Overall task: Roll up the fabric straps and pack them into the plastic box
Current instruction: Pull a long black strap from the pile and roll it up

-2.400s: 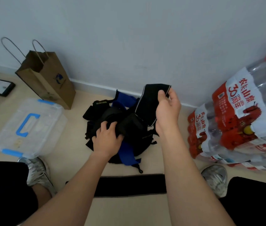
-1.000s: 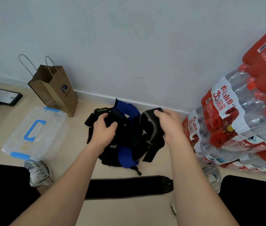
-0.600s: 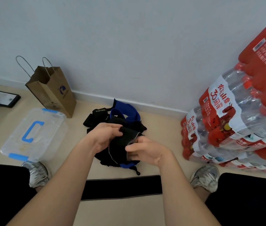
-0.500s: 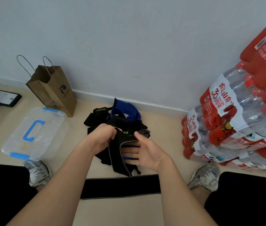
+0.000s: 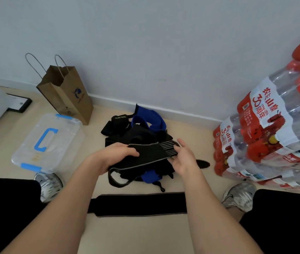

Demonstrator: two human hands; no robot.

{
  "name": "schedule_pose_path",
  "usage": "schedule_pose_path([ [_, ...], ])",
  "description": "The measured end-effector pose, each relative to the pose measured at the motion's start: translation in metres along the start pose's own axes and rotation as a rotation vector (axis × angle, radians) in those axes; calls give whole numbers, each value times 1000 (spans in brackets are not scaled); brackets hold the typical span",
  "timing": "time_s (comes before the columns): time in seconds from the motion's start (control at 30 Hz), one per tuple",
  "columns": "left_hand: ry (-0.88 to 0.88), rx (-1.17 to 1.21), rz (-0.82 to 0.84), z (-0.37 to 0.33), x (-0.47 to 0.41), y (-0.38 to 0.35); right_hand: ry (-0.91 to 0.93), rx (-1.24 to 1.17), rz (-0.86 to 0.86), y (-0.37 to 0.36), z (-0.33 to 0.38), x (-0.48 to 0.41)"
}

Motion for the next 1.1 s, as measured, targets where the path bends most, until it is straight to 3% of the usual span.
schedule_pose_path([
  [0.1,58,-177,20,3,-2,10,27,49,61,-15,9,0],
  [0.2,175,-245,157,17,6,12,75,-19,16,-29,19,7],
  [0.37,307,-401,321,49,24,9,177,-27,-355,-1,43,27],
  [0.47,342,-360,235,70,25,13,251,-38,-534,23,56,39],
  [0.6,380,-500,132,99,31,17,371,342,-793,64,66,57],
  [0.7,389,-682,99,118,35,15,400,566,-848,98,54,71],
  [0.77,333,-739,-19,126,36,14,401,634,-842,116,40,79],
  [0.83,328,-594,-108,139,26,11,425,781,-797,124,28,84],
  [0.93,217,-529,-198,137,18,2,392,1188,-615,126,10,81],
  [1.03,172,-527,9,119,17,-20,86,1656,-295,130,-15,73],
  [1.1,231,-468,151,109,19,-33,-165,1820,-86,135,-32,77],
])
Point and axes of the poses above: each hand's wrist, its own x-axis away from the middle knuckle, its own y-axis out of the back of the hand, z = x × y, the point moved 5 cm from there along -x, towards the middle knuckle, and after that the axes turned 5 degrees about x, right-handed, at the moved point
